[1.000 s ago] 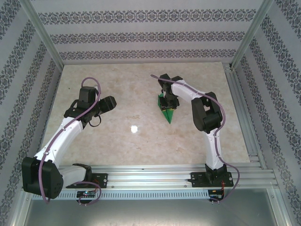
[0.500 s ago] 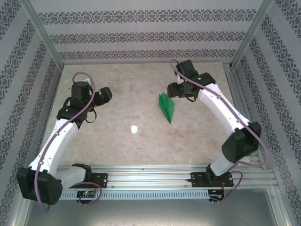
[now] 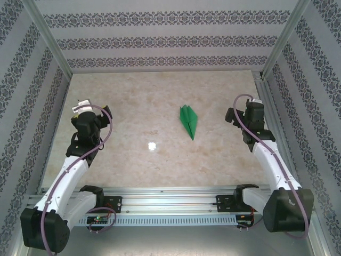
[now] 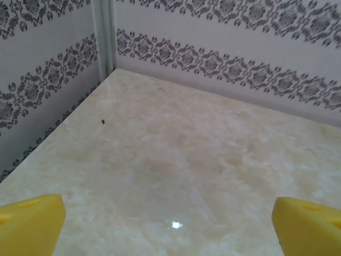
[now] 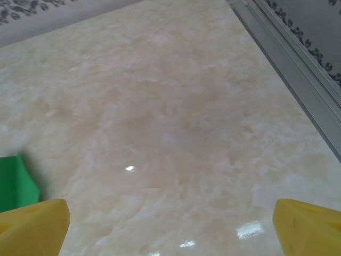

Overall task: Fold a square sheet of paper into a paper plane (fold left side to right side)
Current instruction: Reset both arms

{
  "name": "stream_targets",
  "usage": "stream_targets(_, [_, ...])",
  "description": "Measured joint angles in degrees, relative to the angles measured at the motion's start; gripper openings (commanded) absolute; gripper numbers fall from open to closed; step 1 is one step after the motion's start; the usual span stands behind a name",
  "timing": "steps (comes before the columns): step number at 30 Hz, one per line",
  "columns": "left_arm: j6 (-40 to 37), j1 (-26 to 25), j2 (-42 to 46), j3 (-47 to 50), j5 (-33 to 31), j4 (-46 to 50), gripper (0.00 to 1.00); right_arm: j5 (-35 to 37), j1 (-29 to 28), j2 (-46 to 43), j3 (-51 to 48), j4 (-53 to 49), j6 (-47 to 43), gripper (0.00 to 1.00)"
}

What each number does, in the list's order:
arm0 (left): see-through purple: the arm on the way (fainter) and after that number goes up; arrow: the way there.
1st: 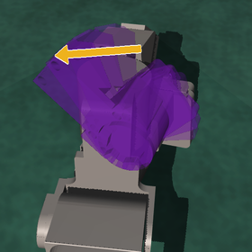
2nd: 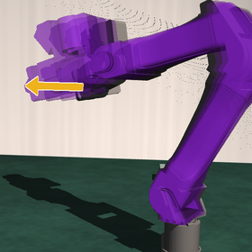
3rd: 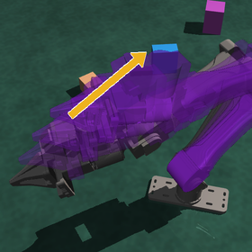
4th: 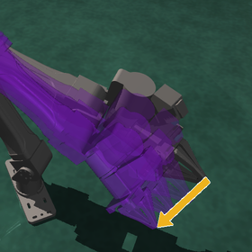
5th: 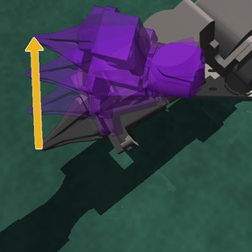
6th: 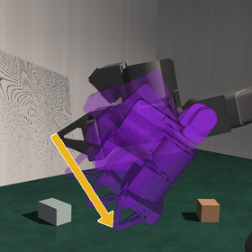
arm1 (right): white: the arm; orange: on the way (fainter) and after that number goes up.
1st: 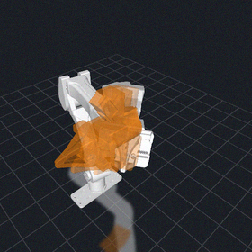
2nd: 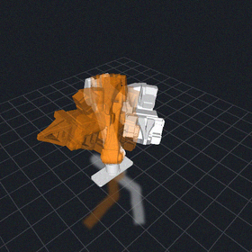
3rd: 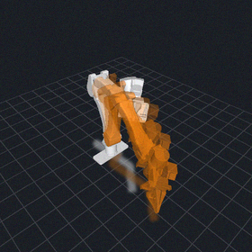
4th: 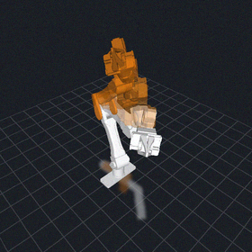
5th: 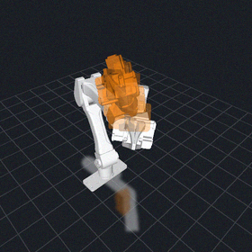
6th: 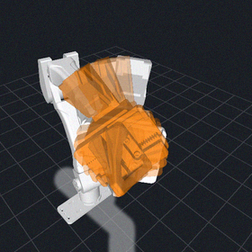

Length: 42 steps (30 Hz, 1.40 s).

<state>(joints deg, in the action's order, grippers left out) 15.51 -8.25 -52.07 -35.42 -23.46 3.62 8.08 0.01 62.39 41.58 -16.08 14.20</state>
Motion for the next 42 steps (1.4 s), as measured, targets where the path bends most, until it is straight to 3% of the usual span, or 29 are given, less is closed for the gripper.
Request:
stream_targets(11, [-10.6,1.1,-8.8,7.2,-1.3,-13.2,1.00,0.9,1.6,15.1,-14.3,36.5,-6.7,0.98])
stream_targets(19, [-15.4,1.9,-14.1,14.4,4.2,-28.1,1.00,-2.8,1.6,24.3,-19.3,61.3,-11.4,0.98])
stream_targets(32, [-17.1,2.3,-34.6,17.2,16.4,-52.0,1.00,-3.5,1.6,25.7,-20.9,70.1,-11.6,0.98])
stream_targets(42, [-17.2,3.1,-37.6,12.7,17.6,-50.7,1.00,-3.8,1.6,25.7,-20.9,70.7,-12.5,0.98])
